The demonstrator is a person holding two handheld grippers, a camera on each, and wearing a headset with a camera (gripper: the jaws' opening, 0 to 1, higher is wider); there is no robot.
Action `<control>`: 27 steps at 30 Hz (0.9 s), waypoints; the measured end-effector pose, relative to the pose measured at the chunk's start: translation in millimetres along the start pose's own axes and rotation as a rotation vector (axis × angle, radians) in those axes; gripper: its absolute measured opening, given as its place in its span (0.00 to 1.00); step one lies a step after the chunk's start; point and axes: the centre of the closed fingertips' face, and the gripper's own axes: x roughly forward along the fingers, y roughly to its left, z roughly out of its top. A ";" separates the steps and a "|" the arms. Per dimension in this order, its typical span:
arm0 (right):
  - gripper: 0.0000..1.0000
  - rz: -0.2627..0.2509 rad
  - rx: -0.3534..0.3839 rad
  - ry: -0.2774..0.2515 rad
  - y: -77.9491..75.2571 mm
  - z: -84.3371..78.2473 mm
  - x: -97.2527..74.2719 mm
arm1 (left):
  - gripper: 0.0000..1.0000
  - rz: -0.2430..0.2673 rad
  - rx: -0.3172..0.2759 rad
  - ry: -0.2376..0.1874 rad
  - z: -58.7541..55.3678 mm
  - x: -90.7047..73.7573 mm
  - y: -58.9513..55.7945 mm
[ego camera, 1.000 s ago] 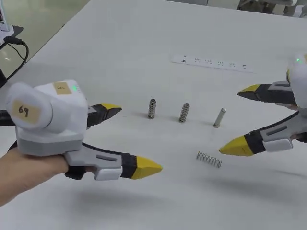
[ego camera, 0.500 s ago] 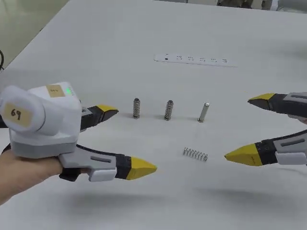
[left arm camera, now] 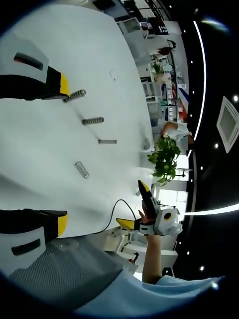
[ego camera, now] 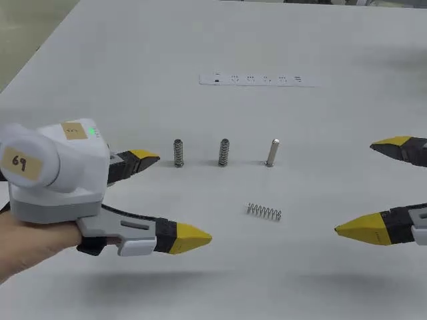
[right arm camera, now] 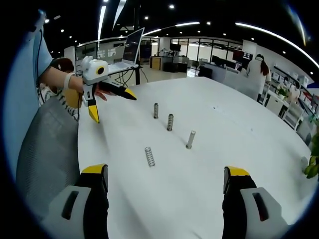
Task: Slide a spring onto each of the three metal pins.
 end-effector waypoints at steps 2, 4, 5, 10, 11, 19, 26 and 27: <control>0.95 -0.007 0.005 0.002 -0.4 -2.5 -2.9 | 0.89 -0.008 0.006 0.003 -0.1 3.2 -0.6; 0.94 -0.014 0.013 -0.003 -0.8 -3.5 -5.2 | 0.87 -0.021 0.013 0.017 -2.4 7.5 -2.0; 0.94 -0.019 0.017 -0.007 -1.3 -3.5 -5.8 | 0.87 -0.026 0.017 0.018 -2.6 9.2 -2.9; 0.93 -0.026 0.030 -0.010 -2.0 -6.1 -8.9 | 0.84 -0.058 0.027 0.028 -3.7 21.8 -6.9; 0.93 -0.027 0.032 -0.012 -2.2 -6.2 -9.4 | 0.84 -0.061 0.031 0.027 -3.9 24.0 -7.0; 0.92 -0.036 0.038 -0.018 -2.4 -6.9 -16.5 | 0.74 -0.124 0.087 0.043 -6.5 44.5 -12.4; 0.92 -0.050 0.055 -0.023 -7.1 -12.2 -23.9 | 0.64 -0.169 0.120 0.063 -11.4 63.0 -15.2; 0.91 -0.051 0.056 -0.022 -8.0 -14.0 -25.4 | 0.62 -0.175 0.129 0.067 -12.3 65.8 -15.8</control>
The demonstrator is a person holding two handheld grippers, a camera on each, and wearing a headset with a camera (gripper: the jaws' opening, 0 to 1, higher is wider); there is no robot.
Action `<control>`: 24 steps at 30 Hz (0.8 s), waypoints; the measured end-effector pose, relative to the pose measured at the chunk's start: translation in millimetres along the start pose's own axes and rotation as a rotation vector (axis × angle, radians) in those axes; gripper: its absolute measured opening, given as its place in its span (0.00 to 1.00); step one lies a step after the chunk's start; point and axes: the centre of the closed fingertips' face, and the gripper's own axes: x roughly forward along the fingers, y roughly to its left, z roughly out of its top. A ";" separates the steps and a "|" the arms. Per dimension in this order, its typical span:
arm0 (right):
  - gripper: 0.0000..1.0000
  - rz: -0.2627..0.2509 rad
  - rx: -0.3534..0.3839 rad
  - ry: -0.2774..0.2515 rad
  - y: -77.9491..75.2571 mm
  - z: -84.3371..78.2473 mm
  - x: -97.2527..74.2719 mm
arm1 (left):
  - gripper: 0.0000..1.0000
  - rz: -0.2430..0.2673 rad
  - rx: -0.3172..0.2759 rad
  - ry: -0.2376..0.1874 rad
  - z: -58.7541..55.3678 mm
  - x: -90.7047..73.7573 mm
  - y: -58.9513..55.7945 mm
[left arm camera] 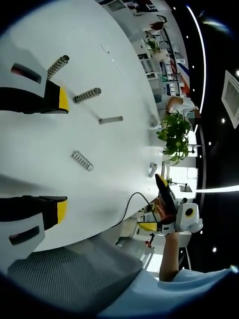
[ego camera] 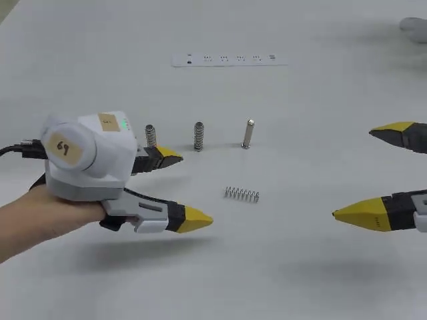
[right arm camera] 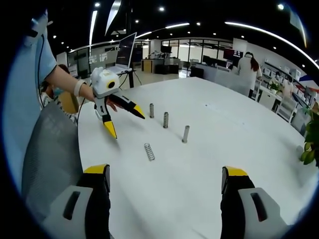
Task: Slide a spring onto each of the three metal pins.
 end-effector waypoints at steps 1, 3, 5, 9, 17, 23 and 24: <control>0.91 0.000 0.002 0.001 0.8 -0.8 -0.9 | 0.61 -0.004 0.002 0.003 -0.4 2.0 -0.2; 0.91 -0.002 0.007 0.003 1.7 -3.0 -3.2 | 0.58 -0.020 0.011 0.010 -1.6 7.0 -2.1; 0.91 -0.005 0.011 0.004 4.3 -3.8 -4.9 | 0.53 -0.031 0.028 0.023 -3.6 11.5 -3.0; 0.91 -0.011 0.019 0.005 7.1 -7.1 -7.3 | 0.41 -0.050 0.020 0.030 -3.1 19.7 -3.4; 0.91 -0.017 0.046 0.016 12.9 -16.1 -13.1 | 0.30 -0.080 0.070 0.063 -4.4 35.3 -2.4; 0.90 -0.010 0.063 0.017 20.0 -19.6 -13.2 | 0.25 -0.110 0.103 0.085 -2.6 45.2 -4.2; 0.90 -0.009 0.065 0.018 21.3 -20.4 -13.0 | 0.23 -0.118 0.111 0.089 -2.4 47.2 -4.3</control>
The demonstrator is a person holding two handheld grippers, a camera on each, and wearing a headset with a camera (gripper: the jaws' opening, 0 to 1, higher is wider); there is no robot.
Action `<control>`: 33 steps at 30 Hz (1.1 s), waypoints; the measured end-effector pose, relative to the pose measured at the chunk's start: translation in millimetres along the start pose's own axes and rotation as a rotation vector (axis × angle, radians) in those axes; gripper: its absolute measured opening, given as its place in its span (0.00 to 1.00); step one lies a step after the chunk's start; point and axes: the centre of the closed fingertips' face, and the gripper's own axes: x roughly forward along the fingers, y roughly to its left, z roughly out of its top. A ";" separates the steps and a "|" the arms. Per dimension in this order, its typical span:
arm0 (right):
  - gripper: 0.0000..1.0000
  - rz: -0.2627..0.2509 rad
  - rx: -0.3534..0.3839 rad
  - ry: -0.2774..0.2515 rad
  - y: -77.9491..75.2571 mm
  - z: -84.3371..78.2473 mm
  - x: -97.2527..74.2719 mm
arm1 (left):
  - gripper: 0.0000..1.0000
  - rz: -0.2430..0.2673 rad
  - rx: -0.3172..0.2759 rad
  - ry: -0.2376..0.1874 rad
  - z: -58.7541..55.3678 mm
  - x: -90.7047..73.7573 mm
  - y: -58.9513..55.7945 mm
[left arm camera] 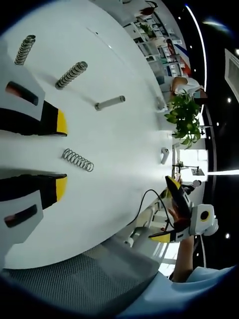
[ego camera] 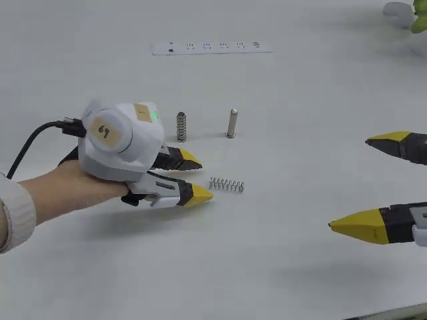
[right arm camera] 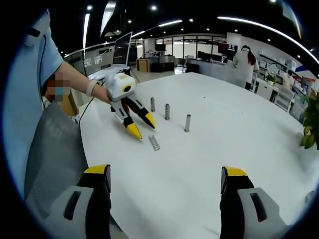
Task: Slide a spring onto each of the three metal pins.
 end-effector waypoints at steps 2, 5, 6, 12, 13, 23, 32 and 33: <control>0.90 0.002 0.004 0.000 -0.7 -0.9 0.8 | 0.17 -0.016 0.000 0.011 -1.2 3.1 -0.7; 0.89 0.001 0.011 0.001 0.0 -2.6 1.0 | 0.17 -0.028 0.017 0.027 -3.1 8.7 -0.5; 0.89 0.001 0.013 0.001 0.4 -2.6 1.0 | 0.17 -0.030 0.017 0.027 -2.8 9.4 -0.7; 0.88 -0.002 0.021 0.003 2.4 -5.0 -0.8 | 0.14 -0.051 0.047 0.034 0.2 14.1 -1.3; 0.88 -0.002 0.024 0.003 2.7 -5.3 -1.2 | 0.13 -0.051 0.048 0.030 1.6 14.6 -0.9; 0.87 -0.001 0.021 0.002 4.7 -4.1 0.2 | 0.05 -0.077 0.067 0.051 -0.5 16.2 -5.3; 0.87 0.004 0.018 -0.004 5.9 -1.0 0.7 | 0.03 -0.081 0.067 0.062 -1.4 16.7 -8.0; 0.86 0.005 0.017 -0.002 6.2 -1.0 0.7 | 0.03 -0.083 0.064 0.062 -1.4 17.0 -8.6</control>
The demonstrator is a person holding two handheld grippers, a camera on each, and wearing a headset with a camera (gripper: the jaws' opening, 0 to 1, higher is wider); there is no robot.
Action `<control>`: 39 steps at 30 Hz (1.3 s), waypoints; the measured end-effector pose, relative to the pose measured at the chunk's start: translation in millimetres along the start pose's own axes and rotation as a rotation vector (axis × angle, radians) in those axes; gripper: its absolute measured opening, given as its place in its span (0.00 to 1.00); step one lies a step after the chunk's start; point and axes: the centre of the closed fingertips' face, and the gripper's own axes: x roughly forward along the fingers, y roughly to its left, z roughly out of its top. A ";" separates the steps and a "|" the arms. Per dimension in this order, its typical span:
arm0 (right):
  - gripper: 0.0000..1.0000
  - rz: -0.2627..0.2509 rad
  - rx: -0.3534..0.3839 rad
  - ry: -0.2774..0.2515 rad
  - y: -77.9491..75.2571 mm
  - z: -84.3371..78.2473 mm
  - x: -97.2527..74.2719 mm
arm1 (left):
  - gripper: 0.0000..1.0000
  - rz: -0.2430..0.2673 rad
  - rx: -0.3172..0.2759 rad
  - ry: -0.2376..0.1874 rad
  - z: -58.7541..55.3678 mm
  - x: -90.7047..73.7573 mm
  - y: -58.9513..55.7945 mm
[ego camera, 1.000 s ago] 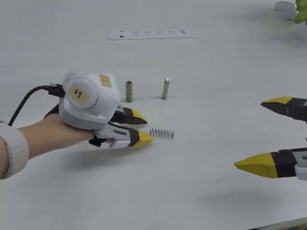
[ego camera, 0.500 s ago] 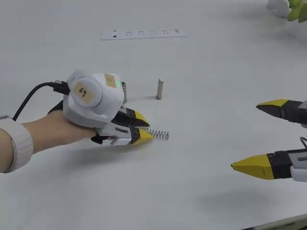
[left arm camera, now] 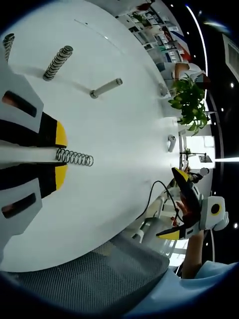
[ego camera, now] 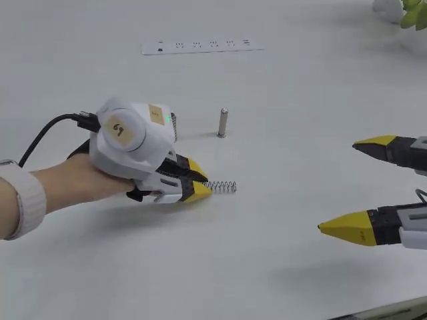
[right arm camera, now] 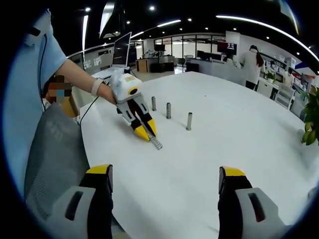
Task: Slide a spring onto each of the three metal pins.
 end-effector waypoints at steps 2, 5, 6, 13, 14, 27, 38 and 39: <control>0.86 0.000 -0.003 0.002 0.4 -0.2 0.0 | 0.03 -0.002 0.005 0.004 -0.4 0.5 -0.7; 0.86 0.004 -0.001 0.001 2.3 -0.1 0.6 | 0.03 -0.005 0.002 0.010 -2.2 0.8 -2.0; 0.86 0.004 -0.001 0.001 2.4 -0.2 0.8 | 0.03 -0.003 0.002 0.009 -2.2 0.7 -1.9; 0.86 0.010 -0.002 0.007 3.8 -1.6 2.5 | 0.03 0.008 -0.005 0.000 -2.3 0.2 -1.1; 0.86 0.009 -0.004 0.006 3.5 -1.4 2.8 | 0.03 0.008 -0.009 -0.002 -2.2 -0.3 -1.3; 0.85 0.028 -0.005 0.016 5.0 -6.1 7.6 | 0.02 0.022 -0.019 -0.019 -0.4 -7.1 -1.9; 0.84 0.041 -0.015 0.014 7.4 -2.9 11.8 | 0.02 0.032 -0.020 -0.039 5.2 -18.1 -2.1; 0.84 0.043 -0.015 0.015 7.7 -2.9 12.3 | 0.02 0.035 -0.020 -0.043 5.9 -19.5 -2.3</control>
